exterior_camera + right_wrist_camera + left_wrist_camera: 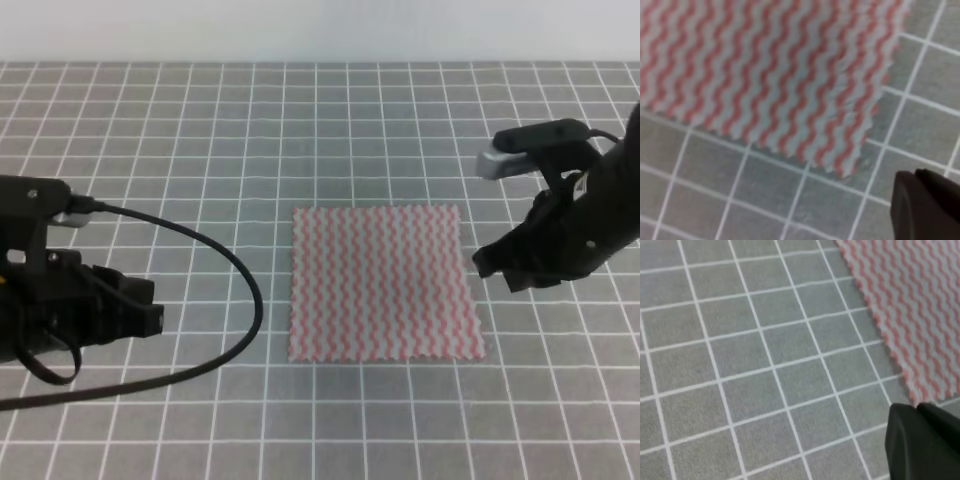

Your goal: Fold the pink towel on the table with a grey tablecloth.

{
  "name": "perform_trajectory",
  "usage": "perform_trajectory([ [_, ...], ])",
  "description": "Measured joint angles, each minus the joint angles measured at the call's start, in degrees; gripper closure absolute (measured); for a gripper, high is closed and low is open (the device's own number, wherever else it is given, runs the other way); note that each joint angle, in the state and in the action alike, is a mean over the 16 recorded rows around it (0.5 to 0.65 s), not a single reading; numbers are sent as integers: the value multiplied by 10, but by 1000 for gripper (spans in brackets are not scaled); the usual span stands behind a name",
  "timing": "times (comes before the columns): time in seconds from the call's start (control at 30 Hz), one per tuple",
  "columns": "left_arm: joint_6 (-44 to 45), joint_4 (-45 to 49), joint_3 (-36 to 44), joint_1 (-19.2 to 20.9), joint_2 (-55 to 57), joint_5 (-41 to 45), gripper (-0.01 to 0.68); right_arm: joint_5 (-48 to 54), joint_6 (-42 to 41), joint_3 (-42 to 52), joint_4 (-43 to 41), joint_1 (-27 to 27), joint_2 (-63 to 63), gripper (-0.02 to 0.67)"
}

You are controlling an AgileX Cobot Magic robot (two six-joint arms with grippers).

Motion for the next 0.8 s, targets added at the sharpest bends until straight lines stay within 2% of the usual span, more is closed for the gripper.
perform_trajectory([
  [0.2, 5, 0, 0, 0, 4, -8, 672, -15, 63, -25, -46, 19, 57, 543],
  [0.5, 20, -2, -1, 0, 33, -6, 652, -52, 73, -28, -33, 19, 124, 388],
  [0.8, 29, -5, -7, 0, 72, 9, 604, -65, 74, -28, -24, 19, 176, 356],
])
